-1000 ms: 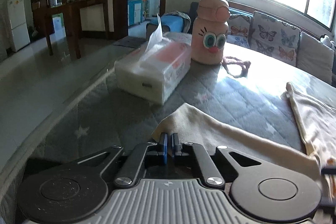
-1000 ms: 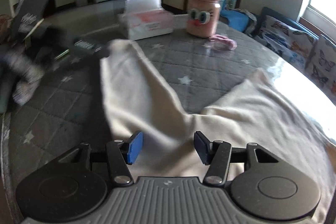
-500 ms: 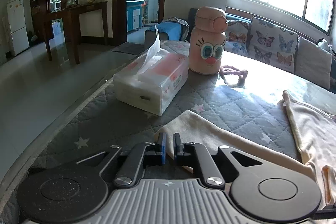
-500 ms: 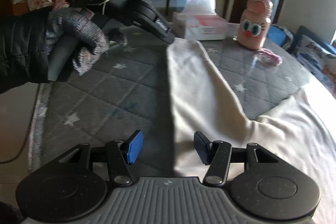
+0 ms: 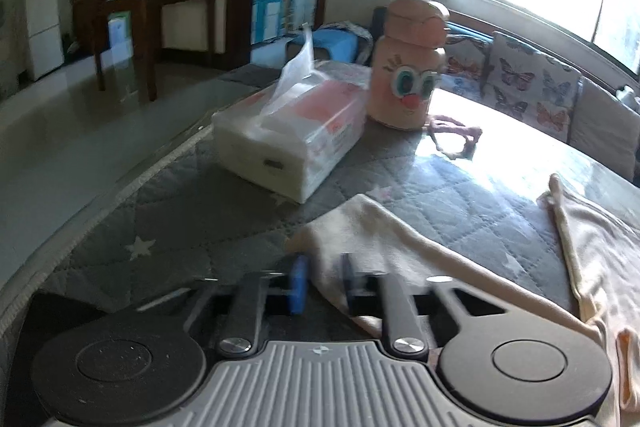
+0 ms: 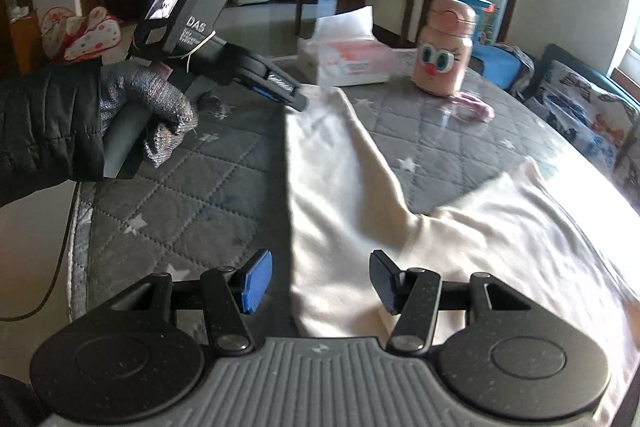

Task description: Fold clothes

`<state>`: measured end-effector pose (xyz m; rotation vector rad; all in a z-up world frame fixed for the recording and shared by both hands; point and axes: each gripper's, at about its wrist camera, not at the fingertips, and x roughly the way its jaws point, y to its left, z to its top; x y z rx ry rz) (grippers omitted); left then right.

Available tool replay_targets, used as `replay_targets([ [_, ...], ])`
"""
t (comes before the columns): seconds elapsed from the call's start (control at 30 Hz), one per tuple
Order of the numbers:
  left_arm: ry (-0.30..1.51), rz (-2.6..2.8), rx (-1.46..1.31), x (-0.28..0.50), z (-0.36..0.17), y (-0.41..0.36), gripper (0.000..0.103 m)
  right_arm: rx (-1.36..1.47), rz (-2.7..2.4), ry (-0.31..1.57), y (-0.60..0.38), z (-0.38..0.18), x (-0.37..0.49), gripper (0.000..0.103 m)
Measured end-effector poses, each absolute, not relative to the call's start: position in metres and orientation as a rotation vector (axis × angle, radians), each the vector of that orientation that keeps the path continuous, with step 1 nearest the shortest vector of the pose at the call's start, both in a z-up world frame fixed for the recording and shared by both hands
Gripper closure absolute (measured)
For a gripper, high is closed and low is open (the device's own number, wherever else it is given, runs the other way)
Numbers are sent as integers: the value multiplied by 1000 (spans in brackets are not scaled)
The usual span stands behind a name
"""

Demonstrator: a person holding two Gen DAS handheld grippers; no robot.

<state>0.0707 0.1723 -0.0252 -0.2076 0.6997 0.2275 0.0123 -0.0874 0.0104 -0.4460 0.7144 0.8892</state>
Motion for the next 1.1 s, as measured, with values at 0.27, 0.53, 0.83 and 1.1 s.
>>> replay_targets([
  [0.27,614,139,-225,54,4,142,99,-349,774,728,-142,26,18,48],
  [0.53,538,-97,-172,30,43,60,100,-216,647,713,-205,39,20,48],
  [0.83,573,-133,-127,22,37,19,98,-138,579,710,-248,40,12,48],
  [1.1,614,147,-121,27,5,89,75,-134,597,726,-237,33,19,48],
])
